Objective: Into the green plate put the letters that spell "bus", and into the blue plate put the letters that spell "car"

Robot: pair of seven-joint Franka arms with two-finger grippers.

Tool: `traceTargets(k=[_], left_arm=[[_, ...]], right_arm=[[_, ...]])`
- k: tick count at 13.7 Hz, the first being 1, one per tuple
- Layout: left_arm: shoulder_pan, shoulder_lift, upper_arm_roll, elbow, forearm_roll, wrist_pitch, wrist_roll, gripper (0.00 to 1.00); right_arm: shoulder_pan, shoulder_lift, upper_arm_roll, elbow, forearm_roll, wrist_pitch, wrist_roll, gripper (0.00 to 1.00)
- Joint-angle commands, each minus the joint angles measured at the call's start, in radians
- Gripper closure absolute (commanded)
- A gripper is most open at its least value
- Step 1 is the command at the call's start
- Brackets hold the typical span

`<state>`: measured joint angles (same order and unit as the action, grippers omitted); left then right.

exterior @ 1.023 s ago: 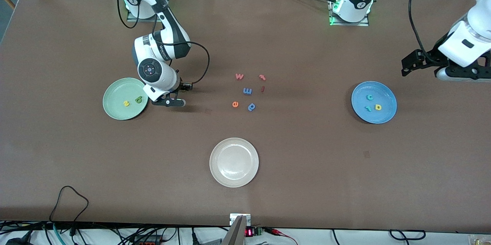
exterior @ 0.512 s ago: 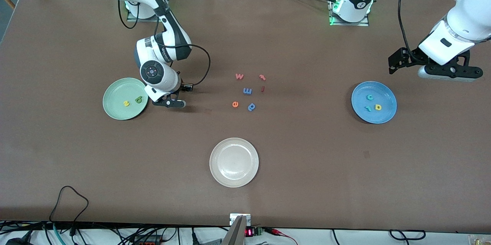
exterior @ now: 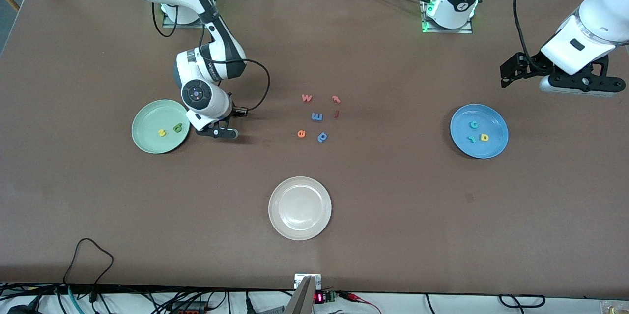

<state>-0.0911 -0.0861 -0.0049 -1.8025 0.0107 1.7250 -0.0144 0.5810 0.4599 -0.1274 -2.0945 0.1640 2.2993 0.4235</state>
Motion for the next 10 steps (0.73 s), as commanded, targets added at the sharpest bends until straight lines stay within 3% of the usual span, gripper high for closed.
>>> traceTargets(k=[1, 10], left_arm=[[-0.002, -0.009, -0.013, 0.017, 0.023, -0.022, 0.008, 0.0], [0.001, -0.007, -0.013, 0.018, 0.023, -0.033, 0.007, 0.0]], right_arm=[[0.023, 0.003, -0.008, -0.001, 0.025, 0.011, 0.011, 0.46], [0.037, 0.017, -0.011, 0.001, 0.04, 0.031, 0.038, 0.46]])
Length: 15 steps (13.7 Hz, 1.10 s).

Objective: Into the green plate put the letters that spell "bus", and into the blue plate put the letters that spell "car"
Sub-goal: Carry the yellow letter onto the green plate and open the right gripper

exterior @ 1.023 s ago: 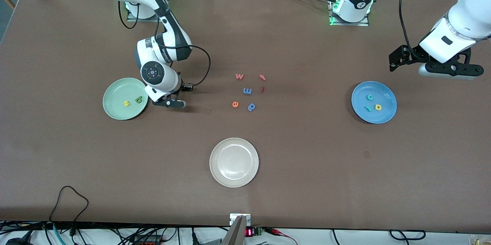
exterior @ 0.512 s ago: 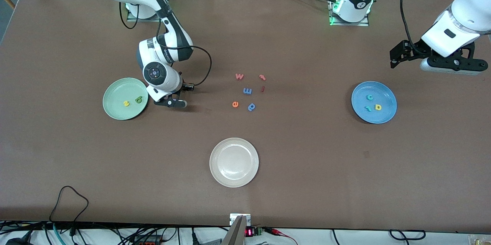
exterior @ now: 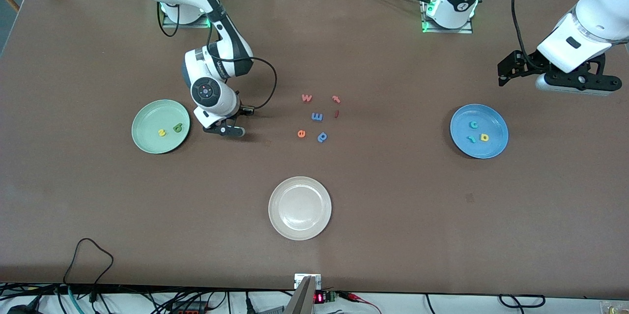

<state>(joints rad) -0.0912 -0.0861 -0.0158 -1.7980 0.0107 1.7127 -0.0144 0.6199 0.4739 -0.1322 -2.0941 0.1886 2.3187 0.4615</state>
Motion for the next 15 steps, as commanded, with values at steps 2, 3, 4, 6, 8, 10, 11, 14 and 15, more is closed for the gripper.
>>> traceTargets(k=[2, 3, 4, 6, 8, 10, 11, 14, 15], left_arm=[[0.001, -0.006, -0.004, 0.014, 0.023, -0.019, 0.007, 0.0], [-0.001, -0.006, -0.004, 0.016, 0.025, -0.018, 0.007, 0.0], [-0.001, -0.003, -0.004, 0.016, 0.025, -0.018, 0.007, 0.0], [-0.001, -0.003, -0.006, 0.017, 0.023, -0.018, 0.005, 0.0], [-0.002, -0.003, -0.007, 0.017, 0.025, -0.019, 0.007, 0.0], [-0.004, -0.003, -0.007, 0.017, 0.025, -0.019, 0.01, 0.0], [-0.004, -0.003, -0.007, 0.017, 0.025, -0.019, 0.01, 0.0], [-0.002, -0.003, -0.006, 0.017, 0.023, -0.019, 0.008, 0.0], [-0.002, -0.003, -0.006, 0.017, 0.023, -0.021, 0.008, 0.0]], right_arm=[[-0.008, 0.002, -0.009, 0.006, 0.014, 0.005, -0.01, 0.45], [-0.008, -0.001, -0.01, 0.008, 0.012, 0.002, -0.012, 0.45], [-0.008, -0.004, -0.012, 0.011, 0.012, 0.001, -0.014, 0.45], [-0.006, -0.005, -0.012, 0.019, 0.011, -0.001, -0.014, 0.44], [-0.002, 0.002, -0.012, 0.017, 0.011, -0.001, -0.007, 0.44], [-0.003, 0.002, -0.012, 0.011, 0.011, -0.001, -0.007, 0.44], [-0.006, 0.003, -0.012, 0.008, 0.011, -0.001, -0.009, 0.44], [-0.006, 0.006, -0.012, 0.002, 0.011, -0.001, -0.007, 0.44], [-0.006, 0.008, -0.012, 0.002, 0.011, -0.001, -0.006, 0.44]])
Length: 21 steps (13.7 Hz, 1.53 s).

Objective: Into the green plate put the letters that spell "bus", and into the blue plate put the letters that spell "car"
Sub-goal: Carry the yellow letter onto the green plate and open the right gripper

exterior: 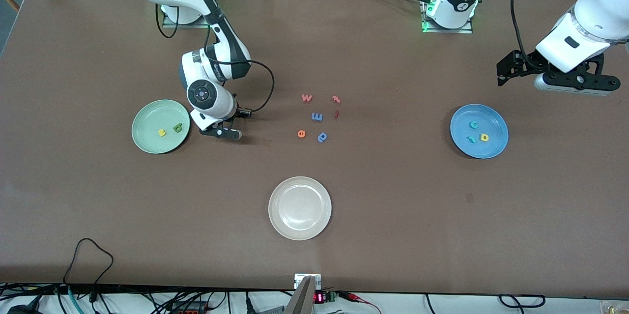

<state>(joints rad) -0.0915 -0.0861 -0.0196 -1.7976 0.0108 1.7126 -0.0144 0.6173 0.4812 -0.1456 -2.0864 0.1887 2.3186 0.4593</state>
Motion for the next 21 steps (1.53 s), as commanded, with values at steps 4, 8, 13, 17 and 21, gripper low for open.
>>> traceTargets(k=[4, 8, 13, 17, 21], left_arm=[[-0.002, -0.004, -0.002, 0.015, 0.023, -0.022, 0.008, 0.0], [-0.002, -0.003, 0.0, 0.015, 0.023, -0.025, 0.01, 0.0], [-0.001, -0.006, 0.0, 0.015, 0.021, -0.024, 0.008, 0.0], [0.001, -0.004, 0.0, 0.015, 0.02, -0.027, 0.008, 0.0], [0.001, -0.006, -0.002, 0.015, 0.02, -0.047, -0.004, 0.0]], right_arm=[[-0.002, 0.007, 0.001, -0.007, 0.011, 0.001, 0.001, 0.49], [0.007, 0.007, 0.003, -0.014, 0.011, 0.001, 0.006, 0.71], [0.01, 0.005, 0.003, -0.027, 0.011, -0.001, 0.006, 0.87], [-0.008, -0.064, -0.012, -0.001, 0.009, -0.048, -0.013, 0.9], [-0.027, -0.11, -0.202, 0.02, -0.005, -0.165, -0.277, 0.89]])
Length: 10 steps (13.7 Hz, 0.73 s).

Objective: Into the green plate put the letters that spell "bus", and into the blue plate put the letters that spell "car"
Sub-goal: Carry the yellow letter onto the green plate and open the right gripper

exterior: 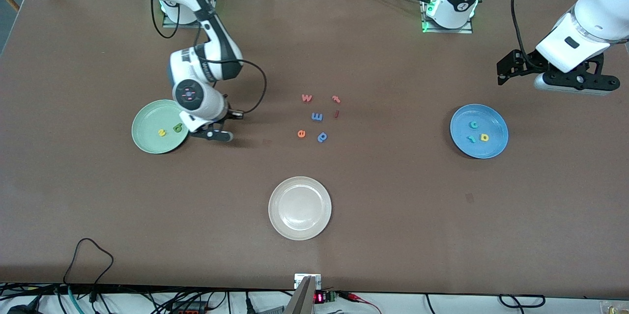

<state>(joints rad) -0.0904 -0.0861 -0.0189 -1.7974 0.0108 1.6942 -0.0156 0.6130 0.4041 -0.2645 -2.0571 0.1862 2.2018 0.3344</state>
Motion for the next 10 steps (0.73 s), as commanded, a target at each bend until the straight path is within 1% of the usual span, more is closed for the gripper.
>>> traceTargets(k=[1, 2, 5, 7, 10], left_arm=[[0.0, -0.006, -0.003, 0.015, 0.02, -0.028, -0.003, 0.0], [0.0, -0.006, -0.003, 0.015, 0.02, -0.028, -0.003, 0.0], [0.0, -0.007, -0.003, 0.015, 0.02, -0.034, -0.004, 0.0], [-0.002, -0.006, -0.003, 0.015, 0.02, -0.034, -0.004, 0.0], [-0.002, -0.007, -0.003, 0.015, 0.02, -0.034, -0.004, 0.0]], right_arm=[[-0.036, -0.028, -0.117, -0.012, -0.002, -0.048, -0.229, 0.89], [-0.07, -0.024, -0.133, -0.012, -0.002, -0.045, -0.3, 0.89], [-0.176, -0.011, -0.133, -0.015, -0.002, -0.039, -0.452, 0.88], [-0.231, 0.01, -0.133, -0.026, -0.004, -0.03, -0.503, 0.84], [-0.3, 0.039, -0.133, -0.037, -0.002, 0.009, -0.587, 0.83]])
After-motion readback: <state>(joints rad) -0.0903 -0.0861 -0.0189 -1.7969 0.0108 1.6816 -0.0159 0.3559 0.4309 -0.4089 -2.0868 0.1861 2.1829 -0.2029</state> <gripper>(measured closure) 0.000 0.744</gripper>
